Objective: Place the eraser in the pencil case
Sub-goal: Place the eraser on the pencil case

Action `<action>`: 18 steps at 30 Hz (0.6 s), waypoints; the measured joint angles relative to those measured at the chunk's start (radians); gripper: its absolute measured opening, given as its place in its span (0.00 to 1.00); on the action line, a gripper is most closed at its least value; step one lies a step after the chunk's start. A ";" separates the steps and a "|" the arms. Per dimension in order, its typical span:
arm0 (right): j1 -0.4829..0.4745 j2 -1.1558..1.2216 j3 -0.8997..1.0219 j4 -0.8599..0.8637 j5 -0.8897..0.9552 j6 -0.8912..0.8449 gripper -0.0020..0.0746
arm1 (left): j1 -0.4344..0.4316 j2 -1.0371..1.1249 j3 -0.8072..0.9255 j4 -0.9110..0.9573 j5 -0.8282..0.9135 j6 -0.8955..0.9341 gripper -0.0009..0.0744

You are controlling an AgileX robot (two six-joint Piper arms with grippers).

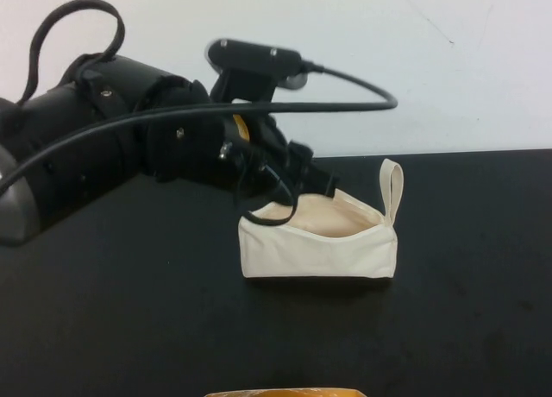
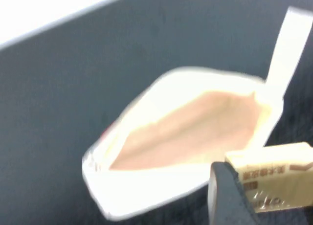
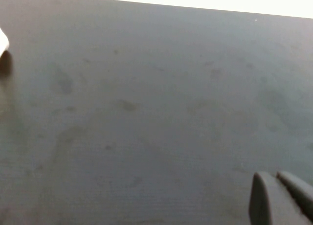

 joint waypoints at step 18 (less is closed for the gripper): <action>0.000 0.000 0.000 -0.002 0.000 0.000 0.02 | 0.000 0.260 0.000 0.046 -0.324 0.019 0.39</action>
